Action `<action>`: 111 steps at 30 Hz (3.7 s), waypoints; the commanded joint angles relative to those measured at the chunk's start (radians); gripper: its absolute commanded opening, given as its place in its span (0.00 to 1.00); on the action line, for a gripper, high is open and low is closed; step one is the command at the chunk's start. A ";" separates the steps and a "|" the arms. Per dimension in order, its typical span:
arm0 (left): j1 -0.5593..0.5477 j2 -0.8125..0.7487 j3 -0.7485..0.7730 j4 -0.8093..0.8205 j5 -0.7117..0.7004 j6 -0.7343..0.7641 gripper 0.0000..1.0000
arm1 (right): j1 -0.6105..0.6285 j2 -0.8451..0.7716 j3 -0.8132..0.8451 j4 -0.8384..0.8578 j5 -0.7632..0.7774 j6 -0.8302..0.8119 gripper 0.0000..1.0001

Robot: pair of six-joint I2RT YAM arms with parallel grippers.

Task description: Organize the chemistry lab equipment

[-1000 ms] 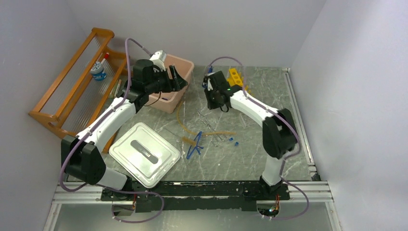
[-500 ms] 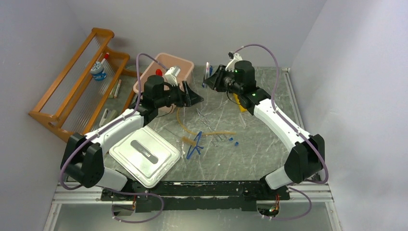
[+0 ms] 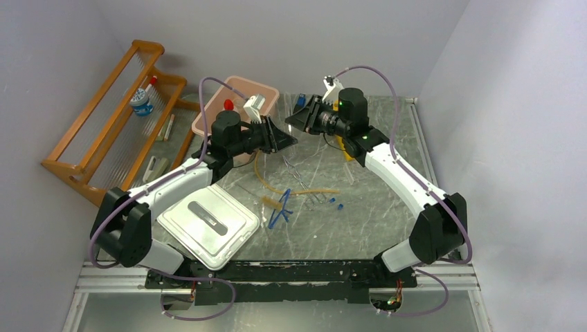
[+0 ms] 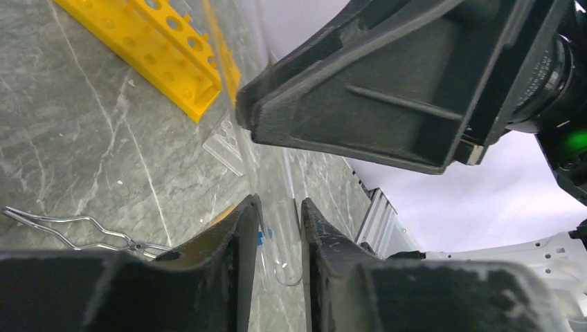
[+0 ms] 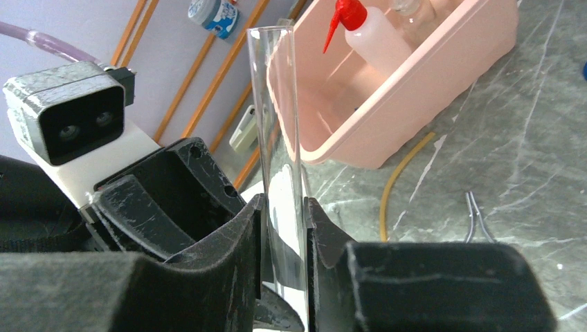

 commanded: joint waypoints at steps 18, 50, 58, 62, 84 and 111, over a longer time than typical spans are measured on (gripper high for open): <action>-0.015 0.059 0.159 -0.297 0.117 0.638 0.05 | -0.062 0.074 0.243 -0.411 -0.068 -0.109 0.55; -0.006 0.191 0.404 -0.403 -0.206 0.554 0.80 | -0.154 0.246 0.564 -0.419 0.492 -0.434 0.13; -0.006 0.203 0.495 -0.487 -0.315 0.469 0.71 | -0.158 0.421 0.639 -0.285 0.724 -0.545 0.13; -0.006 0.145 0.459 -0.480 -0.421 0.501 0.67 | -0.157 0.504 0.682 -0.233 0.758 -0.592 0.13; -0.006 0.141 0.316 -0.294 -0.137 0.579 0.69 | -0.185 0.670 0.742 -0.168 0.809 -0.570 0.14; -0.006 0.153 0.288 -0.307 -0.199 0.611 0.71 | -0.233 0.790 0.708 -0.159 0.648 -0.510 0.16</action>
